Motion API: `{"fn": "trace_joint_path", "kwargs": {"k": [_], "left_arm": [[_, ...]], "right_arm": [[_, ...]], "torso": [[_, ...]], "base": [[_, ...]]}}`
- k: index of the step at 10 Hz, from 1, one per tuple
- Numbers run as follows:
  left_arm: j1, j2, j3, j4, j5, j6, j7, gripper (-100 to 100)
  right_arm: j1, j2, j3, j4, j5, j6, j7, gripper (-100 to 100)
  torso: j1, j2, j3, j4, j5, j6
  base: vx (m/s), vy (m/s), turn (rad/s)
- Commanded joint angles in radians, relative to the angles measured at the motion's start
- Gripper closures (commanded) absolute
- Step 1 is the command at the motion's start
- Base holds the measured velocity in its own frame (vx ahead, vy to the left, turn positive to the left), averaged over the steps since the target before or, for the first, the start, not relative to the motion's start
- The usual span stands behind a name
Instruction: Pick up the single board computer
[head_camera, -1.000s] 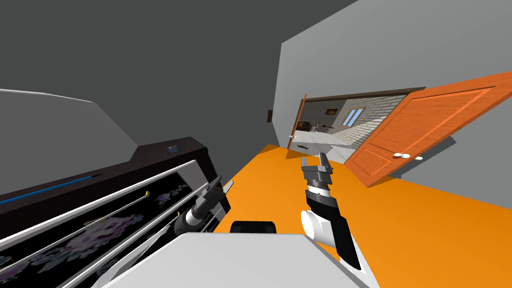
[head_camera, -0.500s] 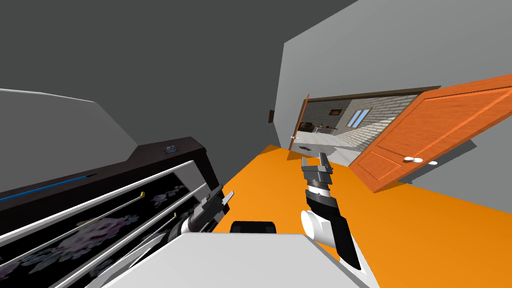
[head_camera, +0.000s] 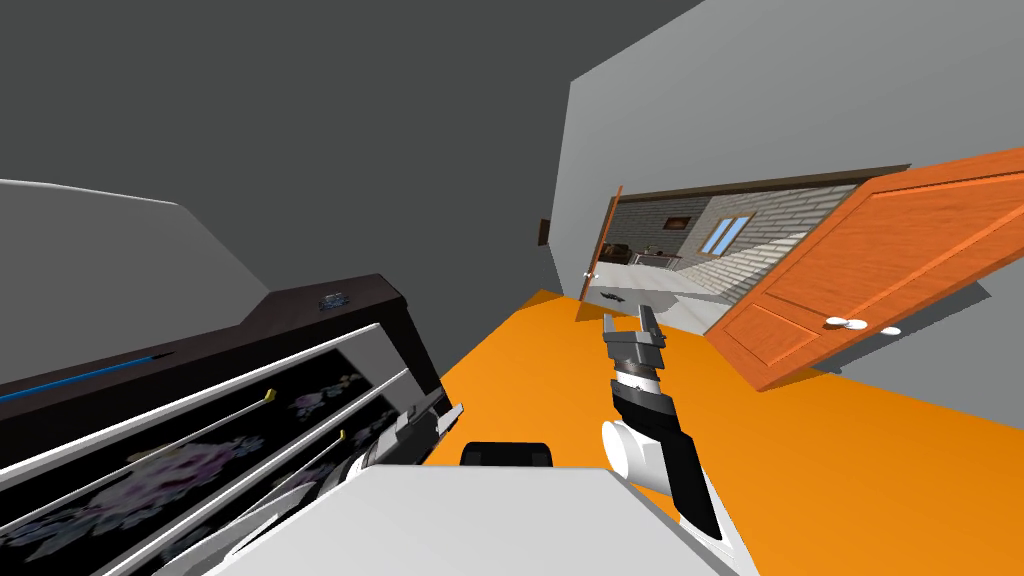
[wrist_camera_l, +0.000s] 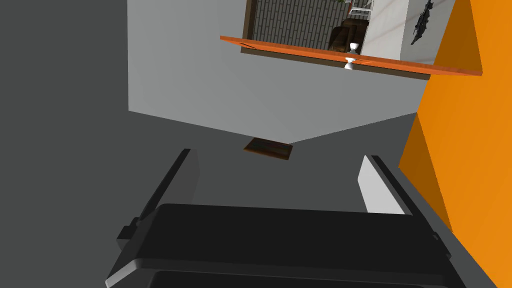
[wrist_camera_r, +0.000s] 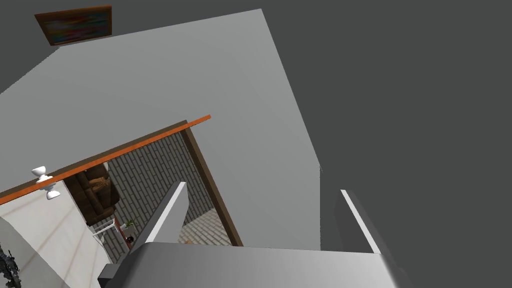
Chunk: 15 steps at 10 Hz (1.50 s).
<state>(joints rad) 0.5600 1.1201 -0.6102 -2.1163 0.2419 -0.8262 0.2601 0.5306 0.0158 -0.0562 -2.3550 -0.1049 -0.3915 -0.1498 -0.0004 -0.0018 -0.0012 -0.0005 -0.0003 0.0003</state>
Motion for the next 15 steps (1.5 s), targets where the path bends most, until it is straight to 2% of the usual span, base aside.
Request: {"fn": "trace_joint_path", "kwargs": {"k": [1, 2, 3, 4, 5, 7, 8, 9, 10, 11, 12, 14, 15], "left_arm": [[0.000, 0.050, -0.050, 0.024, 0.018, -0.031, 0.008, -100], [0.000, 0.079, -0.071, 0.024, 0.018, -0.031, 0.008, -100], [0.000, 0.108, -0.071, 0.024, 0.018, -0.031, 0.008, -100], [0.000, 0.138, -0.117, 0.045, 0.038, -0.060, 0.016, -100], [0.000, 0.163, -0.140, 0.045, 0.038, -0.060, 0.016, -100], [0.000, 0.218, -0.140, 0.045, 0.038, -0.060, 0.016, -100], [-0.001, 0.254, -0.188, 0.067, 0.058, -0.089, 0.023, -100], [-0.001, 0.289, -0.209, 0.067, 0.058, -0.089, 0.023, -100], [-0.001, 0.322, -0.209, 0.067, 0.058, -0.089, 0.023, -100], [-0.001, 0.352, -0.254, 0.089, 0.078, -0.117, 0.030, -100], [-0.001, 0.375, -0.279, 0.089, 0.078, -0.117, 0.030, -100], [-0.001, 0.431, -0.279, 0.089, 0.078, -0.117, 0.030, -100], [-0.001, 0.466, -0.327, 0.110, 0.097, -0.144, 0.036, -100]], "right_arm": [[0.000, 0.000, 0.000, 0.000, 0.000, 0.000, 0.000, 0], [0.000, 0.000, 0.000, 0.000, 0.000, 0.000, 0.000, 0], [0.000, 0.000, 0.000, 0.000, 0.000, 0.000, 0.000, 0], [0.000, 0.000, 0.000, 0.000, 0.000, 0.000, 0.000, 0], [0.000, 0.000, 0.000, 0.000, 0.000, 0.000, 0.000, 0], [0.000, 0.000, 0.000, 0.000, 0.000, 0.000, 0.000, 0], [0.000, 0.000, 0.000, 0.000, 0.000, 0.000, 0.000, 0], [0.000, 0.000, 0.000, 0.000, 0.000, 0.000, 0.000, 0], [0.000, 0.000, 0.000, 0.000, 0.000, 0.000, 0.000, 0], [0.000, 0.000, 0.000, 0.000, 0.000, 0.000, 0.000, 0], [0.000, 0.000, 0.000, 0.000, 0.000, 0.000, 0.000, 0], [0.000, 0.000, 0.000, 0.000, 0.000, 0.000, 0.000, 0], [0.000, 0.000, 0.000, 0.000, 0.000, 0.000, 0.000, 0]], "torso": [[0.000, 0.000, 0.000, 0.000, 0.000, 0.000], [-0.002, -0.002, -0.001, 0.000, 0.000, 0.000], [-0.002, -0.003, -0.001, -0.001, -0.001, 0.000], [-0.001, -0.001, -0.001, 0.000, 0.000, 0.000], [-0.001, -0.002, -0.001, 0.000, 0.000, 0.000], [-0.001, -0.002, -0.001, 0.000, 0.000, 0.000], [0.000, 0.000, 0.000, 0.000, 0.000, 0.000], [-0.001, -0.002, -0.001, 0.000, 0.000, 0.000], [-0.002, -0.003, -0.002, -0.001, 0.000, 0.000], [-0.001, -0.002, -0.001, 0.000, 0.000, 0.000], [-0.001, -0.003, -0.002, -0.001, 0.000, 0.000], [-0.002, -0.002, -0.001, 0.000, 0.000, 0.000], [0.000, 0.000, 0.000, 0.000, 0.000, 0.000]], "base": [[0.055, -0.059, 0.076], [0.066, -0.059, 0.068], [0.030, -0.023, 0.003], [0.061, -0.035, 0.085], [0.065, -0.060, 0.053], [0.021, -0.025, -0.006], [0.055, -0.037, 0.079], [0.069, -0.051, 0.065], [0.035, -0.030, 0.000], [0.075, -0.025, 0.071], [0.082, -0.054, 0.051], [0.018, -0.028, -0.003], [0.048, -0.028, 0.086]]}}
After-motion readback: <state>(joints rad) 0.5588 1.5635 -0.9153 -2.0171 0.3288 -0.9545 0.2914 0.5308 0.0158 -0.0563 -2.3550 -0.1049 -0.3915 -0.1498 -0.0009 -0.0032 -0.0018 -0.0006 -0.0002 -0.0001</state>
